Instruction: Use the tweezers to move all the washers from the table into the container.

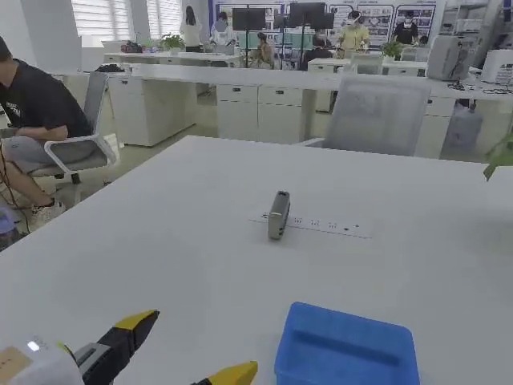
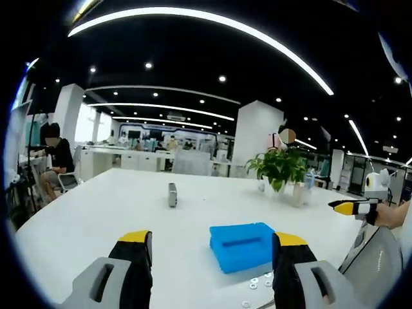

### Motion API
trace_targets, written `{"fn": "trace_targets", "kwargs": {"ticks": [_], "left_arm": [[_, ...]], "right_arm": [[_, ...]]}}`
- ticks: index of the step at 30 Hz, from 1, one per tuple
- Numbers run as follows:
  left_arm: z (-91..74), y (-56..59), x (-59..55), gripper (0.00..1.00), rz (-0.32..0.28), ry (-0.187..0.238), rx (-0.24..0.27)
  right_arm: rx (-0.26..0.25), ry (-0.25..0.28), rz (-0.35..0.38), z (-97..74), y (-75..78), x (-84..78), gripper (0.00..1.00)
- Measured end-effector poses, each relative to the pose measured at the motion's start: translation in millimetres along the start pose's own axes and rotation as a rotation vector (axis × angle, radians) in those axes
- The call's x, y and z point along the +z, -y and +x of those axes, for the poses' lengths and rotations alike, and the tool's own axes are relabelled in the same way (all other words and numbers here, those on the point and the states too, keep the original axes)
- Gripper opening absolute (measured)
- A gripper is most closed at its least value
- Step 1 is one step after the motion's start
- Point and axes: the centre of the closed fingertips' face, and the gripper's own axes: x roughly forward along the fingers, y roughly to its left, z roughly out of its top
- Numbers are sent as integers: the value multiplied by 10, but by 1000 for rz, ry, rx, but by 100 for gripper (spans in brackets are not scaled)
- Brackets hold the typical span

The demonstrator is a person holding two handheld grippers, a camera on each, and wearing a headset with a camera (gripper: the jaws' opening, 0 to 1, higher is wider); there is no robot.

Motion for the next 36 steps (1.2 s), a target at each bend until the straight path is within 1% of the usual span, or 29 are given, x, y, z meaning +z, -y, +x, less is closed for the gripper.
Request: {"fn": "trace_targets", "kwargs": {"ticks": [12, 19, 26, 29, 33, 36], "left_arm": [[-7, -7, -2, 74, 0, 0, 4], [-10, -7, -2, 73, -1, 1, 5], [-3, -3, -16, 73, 1, -8, 4], [4, -2, -32, 73, -1, -16, 6], [13, 20, -47, 73, -2, -24, -7], [28, 56, -44, 73, -2, -26, -25]], "right_arm": [[-3, 4, 1, -8, 43, 0, 73], [-4, 2, 1, -13, 42, -5, 73], [-3, -6, 4, -4, 10, -10, 73], [-3, -9, 9, -1, 27, -18, 73], [-18, 15, 9, -23, 38, 34, 73], [-42, 26, 9, -36, 72, 67, 73]]}}
